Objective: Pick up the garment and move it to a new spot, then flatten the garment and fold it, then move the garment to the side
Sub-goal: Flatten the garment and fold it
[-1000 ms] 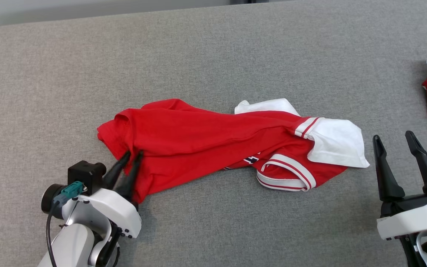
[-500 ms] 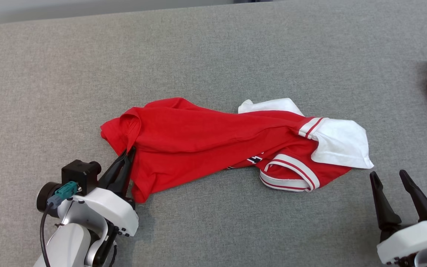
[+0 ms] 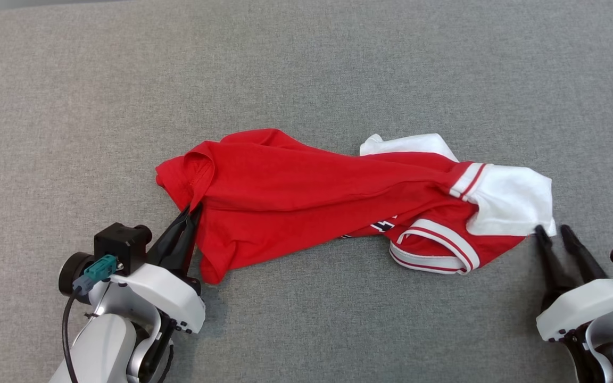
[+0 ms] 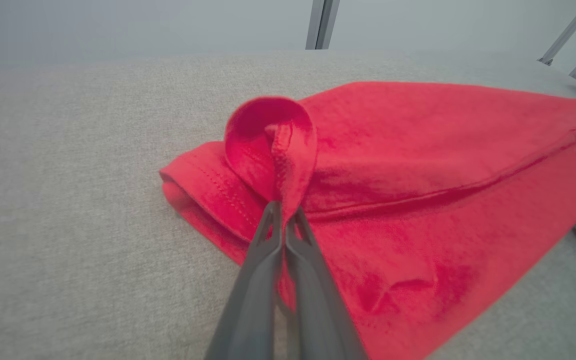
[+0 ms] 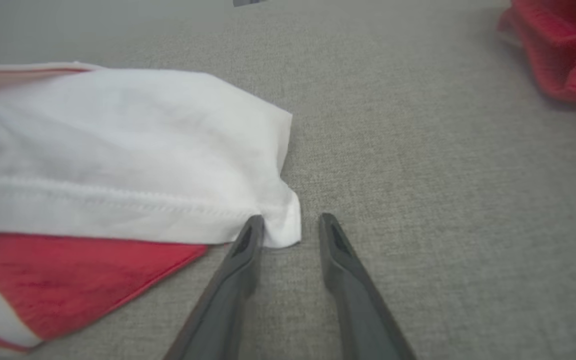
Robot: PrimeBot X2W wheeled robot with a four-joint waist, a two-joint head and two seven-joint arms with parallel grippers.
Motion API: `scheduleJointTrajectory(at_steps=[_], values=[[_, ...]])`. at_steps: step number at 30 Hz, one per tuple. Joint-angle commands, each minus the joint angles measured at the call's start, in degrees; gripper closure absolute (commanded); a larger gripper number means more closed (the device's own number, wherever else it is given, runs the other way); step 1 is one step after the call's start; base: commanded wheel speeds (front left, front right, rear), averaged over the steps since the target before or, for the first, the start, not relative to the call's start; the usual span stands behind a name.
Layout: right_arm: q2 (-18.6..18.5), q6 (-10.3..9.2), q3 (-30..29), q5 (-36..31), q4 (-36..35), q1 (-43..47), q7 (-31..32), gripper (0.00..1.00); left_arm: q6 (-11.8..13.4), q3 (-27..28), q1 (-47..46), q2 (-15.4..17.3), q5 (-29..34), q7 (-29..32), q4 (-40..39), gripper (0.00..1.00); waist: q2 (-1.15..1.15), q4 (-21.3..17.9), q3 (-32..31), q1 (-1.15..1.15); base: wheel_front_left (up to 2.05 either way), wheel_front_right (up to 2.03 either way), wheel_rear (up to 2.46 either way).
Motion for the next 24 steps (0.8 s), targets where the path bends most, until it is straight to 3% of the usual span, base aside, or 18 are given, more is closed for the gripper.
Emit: scheduleJointTrajectory(at_steps=[1,11,18,24], values=[[-0.1,-0.02,0.3,0.5,1.4,0.4,-0.2,1.00,0.3,0.3,-0.6,0.2,-0.3,-0.6,-0.1,1.00,0.00,0.0,0.0,0.00,0.00,0.00,0.00],[-1.0,-0.02,-2.7,4.2,-8.9,0.7,-5.1,1.00,1.7,1.7,0.6,2.9,0.3,-1.1,-8.6,1.00,0.00,-1.4,-1.2,0.00,0.00,0.00,0.00],[-2.0,-0.02,-4.5,8.4,-19.9,-3.3,-3.2,1.00,3.0,3.5,-0.7,6.0,0.7,2.0,-17.8,1.00,0.00,-2.0,-2.6,0.00,0.00,0.00,0.00],[-4.1,-0.02,-6.4,11.6,-28.4,-12.5,0.2,1.00,3.5,6.1,-4.8,9.3,0.5,6.2,-25.8,1.00,0.00,-1.8,-3.6,0.00,0.00,0.00,0.00]])
